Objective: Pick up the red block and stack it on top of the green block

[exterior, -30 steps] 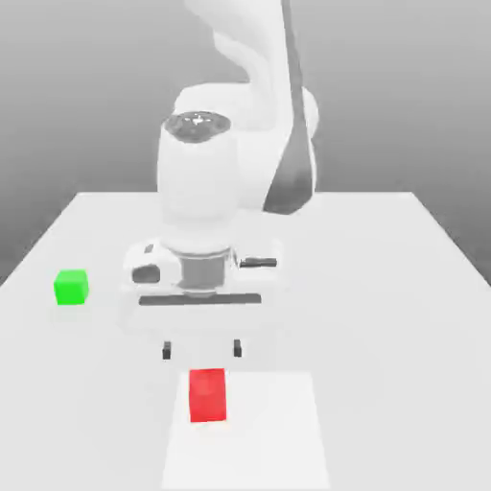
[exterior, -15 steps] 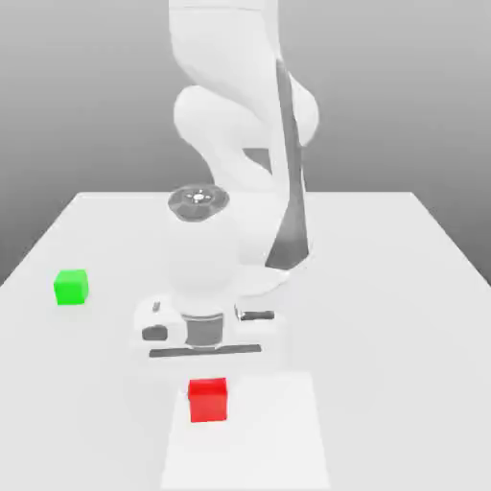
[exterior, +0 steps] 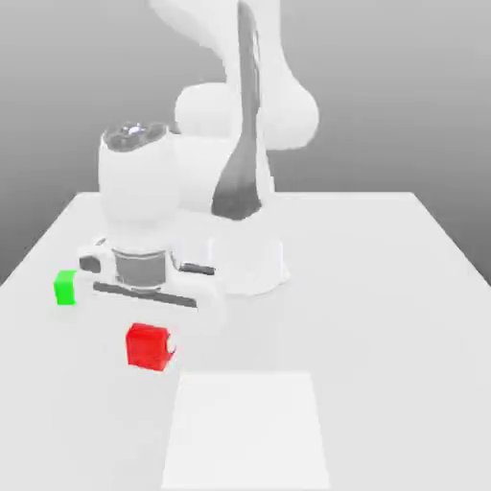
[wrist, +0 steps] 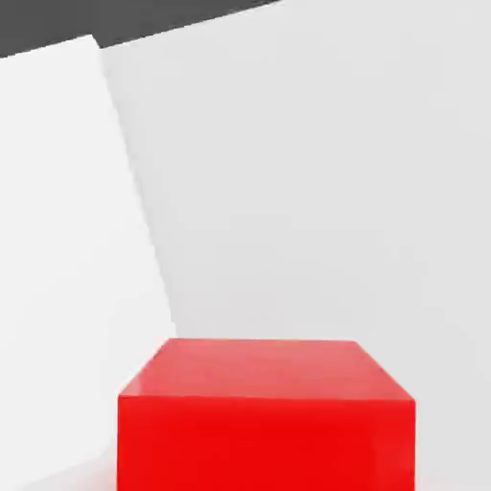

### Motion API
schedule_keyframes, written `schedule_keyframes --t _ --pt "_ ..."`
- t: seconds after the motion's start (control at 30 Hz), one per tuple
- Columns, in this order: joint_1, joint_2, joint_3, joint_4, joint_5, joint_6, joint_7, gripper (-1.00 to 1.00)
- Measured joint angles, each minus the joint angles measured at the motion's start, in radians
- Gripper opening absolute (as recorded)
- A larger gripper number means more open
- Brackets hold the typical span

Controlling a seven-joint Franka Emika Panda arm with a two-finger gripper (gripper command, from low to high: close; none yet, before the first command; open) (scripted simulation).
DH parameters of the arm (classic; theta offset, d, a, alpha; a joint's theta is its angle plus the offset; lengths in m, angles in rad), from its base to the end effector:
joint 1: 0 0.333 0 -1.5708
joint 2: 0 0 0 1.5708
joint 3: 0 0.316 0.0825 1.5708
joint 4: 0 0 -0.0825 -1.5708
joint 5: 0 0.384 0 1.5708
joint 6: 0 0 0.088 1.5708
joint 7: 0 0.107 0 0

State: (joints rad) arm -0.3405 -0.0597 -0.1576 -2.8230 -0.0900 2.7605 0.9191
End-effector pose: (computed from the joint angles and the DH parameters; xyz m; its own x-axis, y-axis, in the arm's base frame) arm 0.3269 -0.1722 0.2194 0.2354 -0.9718 0.0164 -0.9718 -0.2351 0.0177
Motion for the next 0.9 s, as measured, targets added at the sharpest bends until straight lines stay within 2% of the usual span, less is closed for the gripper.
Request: schedule_keyframes --t 0.37,0.67,0.8,0.9 --pt "-0.325 -0.097 -0.164 -0.037 -0.096 -0.052 0.525 -1.0" --pt "-0.614 -0.167 -0.273 -0.068 -0.126 -0.083 0.909 -1.0" --pt "-0.594 -0.046 -0.303 -0.067 -0.039 0.034 0.878 -1.0" --pt "-0.572 0.071 -0.275 -0.064 0.124 0.138 0.766 -1.0"
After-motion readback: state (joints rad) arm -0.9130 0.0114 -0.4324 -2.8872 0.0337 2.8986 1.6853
